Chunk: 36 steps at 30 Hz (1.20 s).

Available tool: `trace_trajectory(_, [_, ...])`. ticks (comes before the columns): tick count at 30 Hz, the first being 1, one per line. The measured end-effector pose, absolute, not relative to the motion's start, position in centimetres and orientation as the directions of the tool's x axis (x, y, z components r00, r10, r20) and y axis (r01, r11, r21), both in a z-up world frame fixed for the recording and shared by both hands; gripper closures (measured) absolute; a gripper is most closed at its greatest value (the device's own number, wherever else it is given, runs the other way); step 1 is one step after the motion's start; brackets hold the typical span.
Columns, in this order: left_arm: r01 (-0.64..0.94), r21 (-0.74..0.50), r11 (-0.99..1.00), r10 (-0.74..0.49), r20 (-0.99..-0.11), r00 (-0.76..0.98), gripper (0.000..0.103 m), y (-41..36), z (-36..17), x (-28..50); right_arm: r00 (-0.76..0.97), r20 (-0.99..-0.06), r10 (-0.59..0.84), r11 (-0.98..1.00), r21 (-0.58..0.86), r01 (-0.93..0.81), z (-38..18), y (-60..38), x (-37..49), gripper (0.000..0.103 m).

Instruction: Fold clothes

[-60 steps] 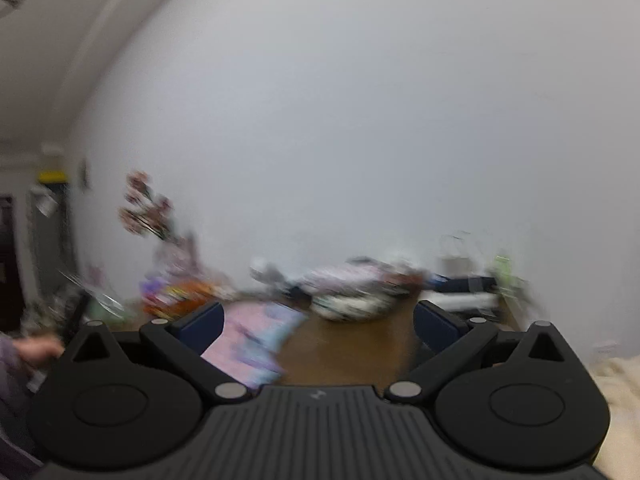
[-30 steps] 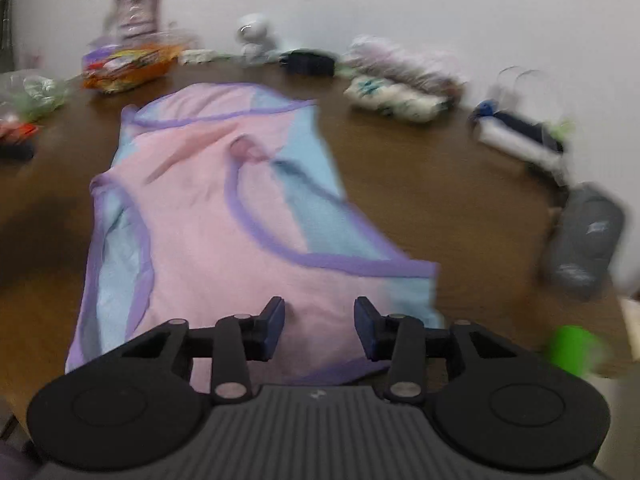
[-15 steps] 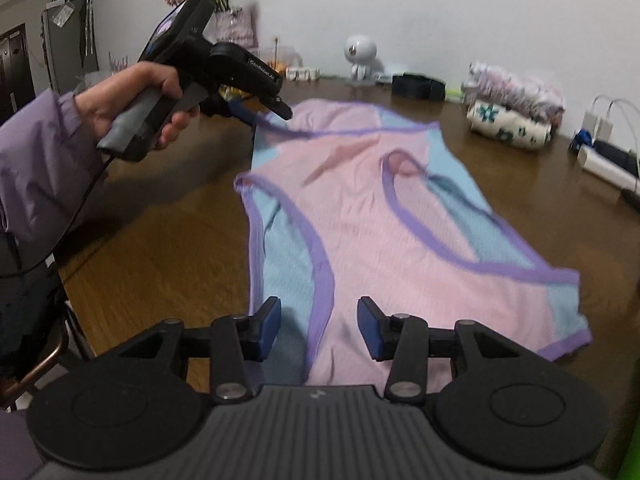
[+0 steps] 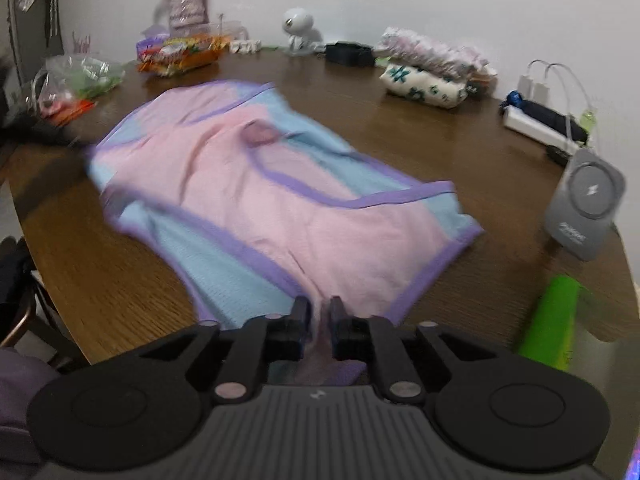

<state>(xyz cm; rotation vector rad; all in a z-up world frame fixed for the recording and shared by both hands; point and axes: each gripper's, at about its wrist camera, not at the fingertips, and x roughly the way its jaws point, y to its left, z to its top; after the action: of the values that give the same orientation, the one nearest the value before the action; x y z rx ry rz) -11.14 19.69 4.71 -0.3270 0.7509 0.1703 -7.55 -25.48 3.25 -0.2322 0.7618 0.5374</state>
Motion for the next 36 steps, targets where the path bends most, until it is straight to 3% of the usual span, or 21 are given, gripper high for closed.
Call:
trace_trajectory(2, [-0.246, -0.204, 0.948, 0.058, -0.647, 0.76, 0.055, 19.8, 6.0, -12.8, 0.594, -0.677, 0.435, 0.818, 0.022, -0.574, 3.9, -24.9, -8.1, 0.07])
trace_trajectory(5, [-0.059, -0.232, 0.971, -0.085, -0.563, 0.822, 0.039, 19.0, 7.4, -12.2, 0.551, -0.629, 0.549, 0.752, 0.083, -0.654, 4.3, -22.4, -8.8, 0.057])
trace_trajectory(8, [0.116, -0.226, 0.967, -0.23, -0.584, 0.778, 0.04, 17.4, 6.5, -9.4, 0.513, -0.606, 0.607, 0.705, 0.113, -0.701, 3.3, -18.9, -9.2, 0.055])
trace_trajectory(12, [0.198, -0.145, 0.969, -0.244, -0.652, 0.718, 0.053, 16.2, 4.7, -7.6, 0.517, -0.64, 0.568, 0.708, 0.061, -0.703, 1.5, -15.9, -9.4, 0.061])
trace_trajectory(13, [0.22, -0.135, 0.966, -0.253, -0.66, 0.707, 0.061, 16.1, 4.4, -7.4, 0.528, -0.64, 0.558, 0.714, 0.047, -0.699, 1.3, -15.8, -9.5, 0.066])
trace_trajectory(16, [0.252, -0.155, 0.955, -0.29, -0.664, 0.689, 0.093, 16.5, 4.2, -8.0, 0.542, -0.664, 0.515, 0.755, 0.051, -0.654, 1.6, -16.7, -9.0, 0.098])
trace_trajectory(19, [0.273, -0.196, 0.942, -0.331, -0.685, 0.649, 0.098, 16.4, 4.2, -8.9, 0.551, -0.696, 0.46, 0.797, 0.049, -0.602, 2.0, -17.9, -8.3, 0.099])
trace_trajectory(24, [0.344, -0.183, 0.921, -0.363, -0.726, 0.585, 0.097, 14.4, 4.7, -11.0, 0.57, -0.737, 0.364, 0.849, 0.01, -0.529, 2.5, -21.1, -8.3, 0.099])
trace_trajectory(25, [0.34, -0.201, 0.918, -0.376, -0.712, 0.593, 0.091, 14.6, 5.1, -11.1, 0.566, -0.738, 0.366, 0.854, 0.025, -0.52, 2.7, -21.7, -8.2, 0.098])
trace_trajectory(27, [0.31, -0.25, 0.917, -0.396, -0.658, 0.641, 0.079, 15.8, 5.9, -10.4, 0.561, -0.73, 0.39, 0.857, 0.065, -0.511, 3.2, -22.9, -8.0, 0.089])
trace_trajectory(28, [0.282, -0.269, 0.921, -0.39, -0.638, 0.664, 0.064, 16.7, 6.2, -9.7, 0.563, -0.704, 0.433, 0.846, 0.101, -0.524, 3.8, -23.2, -7.9, 0.08])
trace_trajectory(29, [0.261, -0.277, 0.925, -0.379, -0.622, 0.685, 0.062, 17.3, 6.5, -9.0, 0.564, -0.674, 0.477, 0.83, 0.136, -0.54, 4.4, -23.4, -7.8, 0.063])
trace_trajectory(30, [0.25, -0.265, 0.931, -0.363, -0.615, 0.7, 0.062, 17.7, 6.5, -8.2, 0.568, -0.641, 0.517, 0.813, 0.16, -0.559, 5.0, -23.3, -7.5, 0.057])
trace_trajectory(36, [0.234, -0.217, 0.948, -0.319, -0.657, 0.684, 0.063, 17.0, 4.9, -4.7, 0.638, -0.601, 0.482, 0.847, 0.134, -0.514, 4.7, -19.2, -2.3, 0.054])
